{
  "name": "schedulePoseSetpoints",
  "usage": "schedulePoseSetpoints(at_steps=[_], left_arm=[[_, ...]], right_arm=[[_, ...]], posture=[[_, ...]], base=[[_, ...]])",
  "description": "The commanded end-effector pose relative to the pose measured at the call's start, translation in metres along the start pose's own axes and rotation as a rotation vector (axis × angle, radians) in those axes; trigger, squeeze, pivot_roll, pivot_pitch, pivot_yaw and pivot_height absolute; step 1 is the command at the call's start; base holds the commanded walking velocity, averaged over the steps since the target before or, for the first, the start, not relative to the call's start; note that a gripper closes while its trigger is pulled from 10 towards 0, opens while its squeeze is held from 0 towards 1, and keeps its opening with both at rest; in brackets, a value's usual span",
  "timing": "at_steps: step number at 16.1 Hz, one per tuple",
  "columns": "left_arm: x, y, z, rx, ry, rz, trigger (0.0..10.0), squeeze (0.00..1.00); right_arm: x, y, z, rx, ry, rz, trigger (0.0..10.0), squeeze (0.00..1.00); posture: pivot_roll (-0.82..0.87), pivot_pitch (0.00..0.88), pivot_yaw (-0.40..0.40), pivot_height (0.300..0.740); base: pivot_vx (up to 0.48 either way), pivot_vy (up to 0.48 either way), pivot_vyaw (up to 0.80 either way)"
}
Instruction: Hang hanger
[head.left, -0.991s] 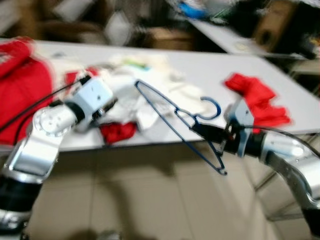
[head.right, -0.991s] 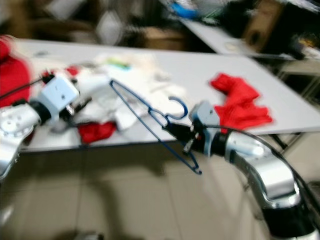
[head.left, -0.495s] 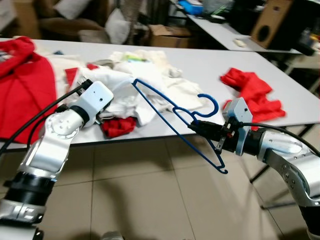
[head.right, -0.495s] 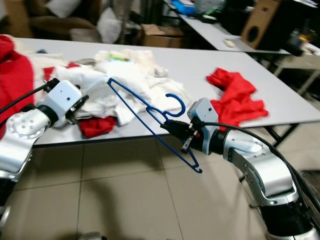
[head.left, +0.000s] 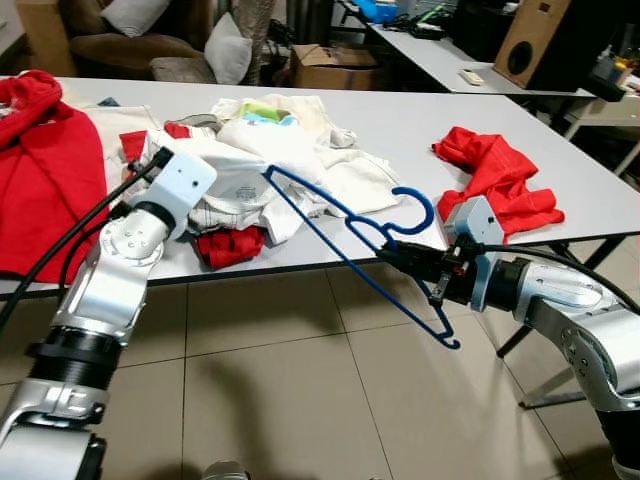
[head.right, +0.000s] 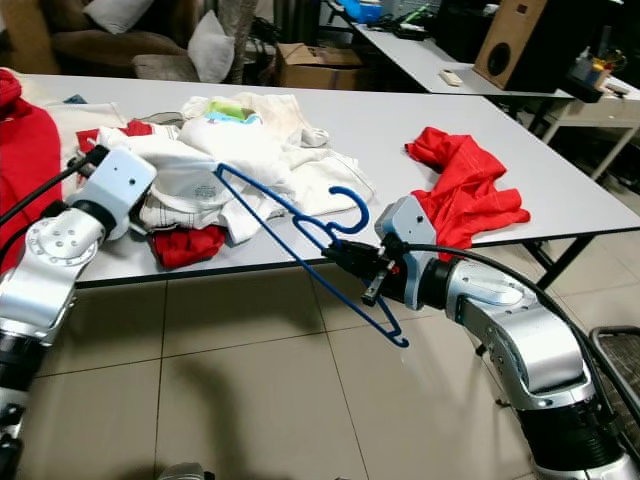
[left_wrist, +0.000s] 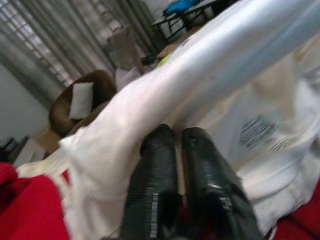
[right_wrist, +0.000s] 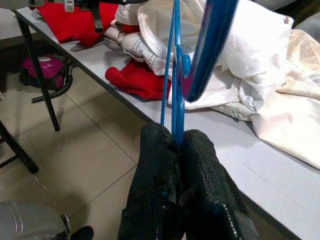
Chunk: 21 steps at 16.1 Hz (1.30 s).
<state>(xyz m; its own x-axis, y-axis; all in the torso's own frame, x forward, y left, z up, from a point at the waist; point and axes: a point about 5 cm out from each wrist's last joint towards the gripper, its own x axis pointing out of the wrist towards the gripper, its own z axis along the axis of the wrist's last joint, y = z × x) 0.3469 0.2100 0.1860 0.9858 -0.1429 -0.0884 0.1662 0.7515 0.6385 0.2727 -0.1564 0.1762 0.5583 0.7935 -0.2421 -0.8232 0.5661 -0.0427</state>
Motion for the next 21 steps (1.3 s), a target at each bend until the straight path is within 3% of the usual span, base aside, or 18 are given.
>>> schedulePoseSetpoints(at_steps=[1, 9, 11, 12, 14, 15, 18, 21], left_arm=[[0.003, -0.003, 0.005, -0.028, -0.033, -0.020, 0.0, 0.00], [-0.016, -0.005, 0.006, -0.021, -0.087, -0.094, 0.0, 0.00], [-0.030, -0.009, 0.010, -0.096, -0.125, -0.201, 10.0, 0.00], [-0.035, -0.013, 0.013, -0.094, -0.156, -0.252, 10.0, 1.00], [-0.047, -0.023, 0.019, -0.084, -0.218, -0.340, 10.0, 1.00], [-0.048, -0.023, 0.021, -0.091, -0.217, -0.325, 10.0, 1.00], [-0.037, -0.012, 0.023, -0.082, -0.182, -0.173, 10.0, 1.00], [-0.033, -0.009, 0.017, -0.061, -0.126, -0.103, 10.0, 1.00]], right_arm=[[-0.003, -0.006, 0.005, -0.026, -0.007, -0.027, 10.0, 0.00], [-0.002, -0.008, 0.005, -0.026, -0.007, -0.031, 10.0, 0.00], [0.000, -0.008, 0.004, -0.027, -0.008, -0.027, 10.0, 0.00], [0.001, -0.008, 0.004, -0.029, -0.008, -0.024, 10.0, 0.00], [0.003, -0.007, 0.005, -0.035, -0.009, -0.018, 10.0, 0.00], [0.004, -0.006, 0.006, -0.037, -0.012, -0.012, 10.0, 0.00], [0.005, -0.005, 0.006, -0.039, -0.012, -0.001, 10.0, 0.00], [0.007, -0.002, 0.004, -0.034, -0.008, 0.013, 10.0, 0.00]], posture=[[-0.02, 0.000, -0.107, 0.740], [-0.02, 0.000, -0.111, 0.740], [-0.02, 0.000, -0.109, 0.740], [-0.02, 0.000, -0.109, 0.740], [-0.03, 0.000, -0.106, 0.740], [-0.03, 0.000, -0.108, 0.740], [-0.03, 0.000, -0.108, 0.740], [-0.02, 0.000, -0.107, 0.740]], base=[[0.000, 0.000, 0.00], [0.000, 0.000, 0.00], [0.000, 0.000, 0.00], [0.000, 0.000, 0.00], [0.000, 0.000, 0.00], [0.000, 0.000, 0.00], [0.000, 0.000, 0.00], [0.000, 0.000, 0.00]])
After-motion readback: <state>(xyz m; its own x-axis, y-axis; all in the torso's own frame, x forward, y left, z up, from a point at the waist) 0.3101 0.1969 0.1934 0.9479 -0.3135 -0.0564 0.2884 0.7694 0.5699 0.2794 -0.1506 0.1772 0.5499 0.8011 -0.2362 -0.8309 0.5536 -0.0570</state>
